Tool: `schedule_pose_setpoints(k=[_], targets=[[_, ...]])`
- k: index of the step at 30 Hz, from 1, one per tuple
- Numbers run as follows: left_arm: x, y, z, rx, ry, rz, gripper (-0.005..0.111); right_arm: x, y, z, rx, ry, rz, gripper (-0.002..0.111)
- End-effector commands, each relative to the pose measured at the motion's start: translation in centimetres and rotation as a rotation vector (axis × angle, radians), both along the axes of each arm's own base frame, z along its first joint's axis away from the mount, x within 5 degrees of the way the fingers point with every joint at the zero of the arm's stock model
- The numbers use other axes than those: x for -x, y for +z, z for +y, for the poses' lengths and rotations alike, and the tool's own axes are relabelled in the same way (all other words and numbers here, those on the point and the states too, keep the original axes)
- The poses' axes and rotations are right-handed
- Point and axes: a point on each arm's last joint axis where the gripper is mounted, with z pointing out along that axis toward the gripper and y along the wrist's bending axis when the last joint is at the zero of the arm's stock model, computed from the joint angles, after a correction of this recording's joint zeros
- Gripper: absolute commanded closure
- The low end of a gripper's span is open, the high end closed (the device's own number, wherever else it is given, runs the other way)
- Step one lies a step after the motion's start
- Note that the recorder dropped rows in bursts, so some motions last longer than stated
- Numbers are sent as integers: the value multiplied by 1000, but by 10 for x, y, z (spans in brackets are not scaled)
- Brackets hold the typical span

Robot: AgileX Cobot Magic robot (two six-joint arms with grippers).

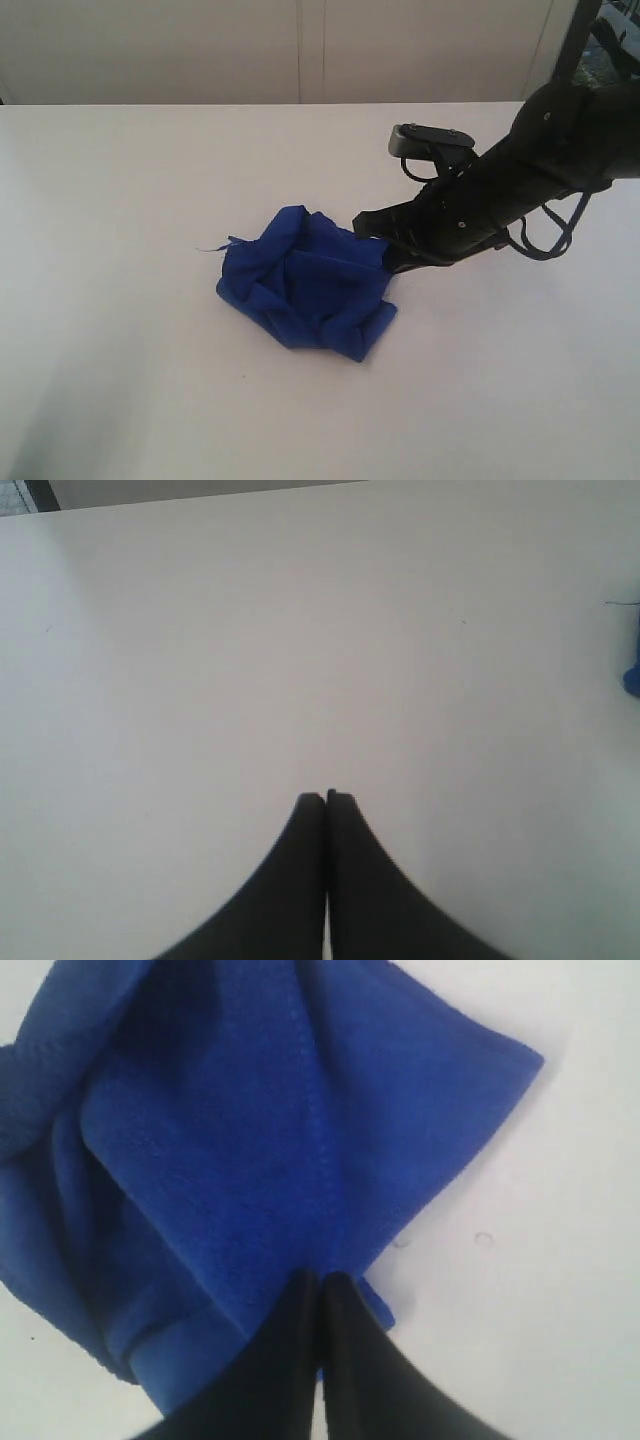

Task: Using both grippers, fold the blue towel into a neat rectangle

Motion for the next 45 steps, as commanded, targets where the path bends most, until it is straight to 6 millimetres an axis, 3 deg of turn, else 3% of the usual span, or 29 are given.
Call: schedule_pose_setpoints(k=[1, 33, 45], targets=[[0, -1, 0, 11, -1, -3, 107, 3, 1, 0, 5, 1, -2, 108], [0, -1, 0, 11, 0, -5, 107, 4, 0, 0, 3, 16, 14, 108], [-5, 31, 3, 228, 70, -350, 107, 4, 0, 0, 3, 16, 14, 108]])
